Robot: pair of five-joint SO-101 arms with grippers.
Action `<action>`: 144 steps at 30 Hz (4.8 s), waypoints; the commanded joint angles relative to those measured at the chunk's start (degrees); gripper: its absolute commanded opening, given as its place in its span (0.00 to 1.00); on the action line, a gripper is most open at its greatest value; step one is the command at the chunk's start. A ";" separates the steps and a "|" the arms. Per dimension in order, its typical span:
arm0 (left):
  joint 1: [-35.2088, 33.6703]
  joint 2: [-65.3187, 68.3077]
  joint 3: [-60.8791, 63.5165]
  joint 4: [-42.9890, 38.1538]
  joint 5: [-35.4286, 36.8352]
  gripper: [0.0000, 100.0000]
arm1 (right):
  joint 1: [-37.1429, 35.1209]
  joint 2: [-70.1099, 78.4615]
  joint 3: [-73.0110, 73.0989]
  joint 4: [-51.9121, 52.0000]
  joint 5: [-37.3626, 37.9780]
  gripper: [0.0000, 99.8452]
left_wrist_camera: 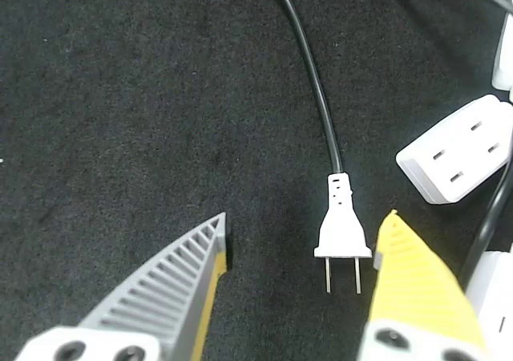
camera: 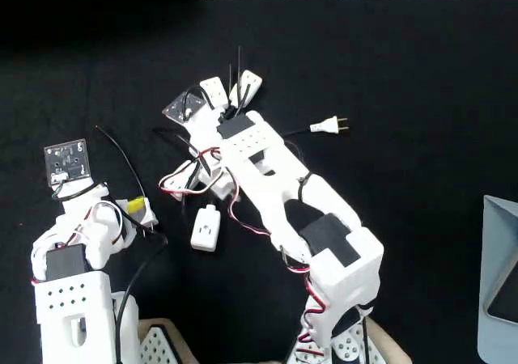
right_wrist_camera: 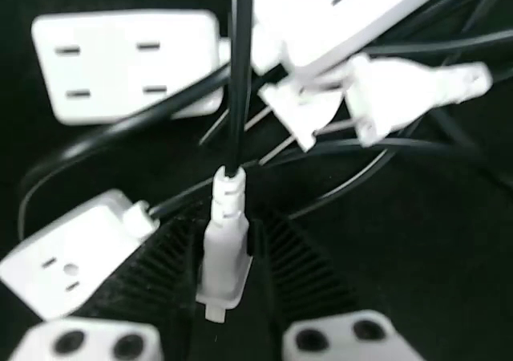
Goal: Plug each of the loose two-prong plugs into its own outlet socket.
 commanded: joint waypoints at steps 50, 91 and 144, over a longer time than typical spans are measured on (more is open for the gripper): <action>24.40 -16.09 -22.29 10.29 4.04 0.30 | -12.04 -62.11 40.57 -19.87 -13.36 0.01; -1.63 -17.67 -5.85 6.86 4.48 0.30 | -9.23 -17.98 46.73 -80.09 -10.90 0.01; -1.63 -17.67 -4.88 6.77 4.40 0.30 | -9.32 -42.42 41.10 -32.00 -18.64 0.01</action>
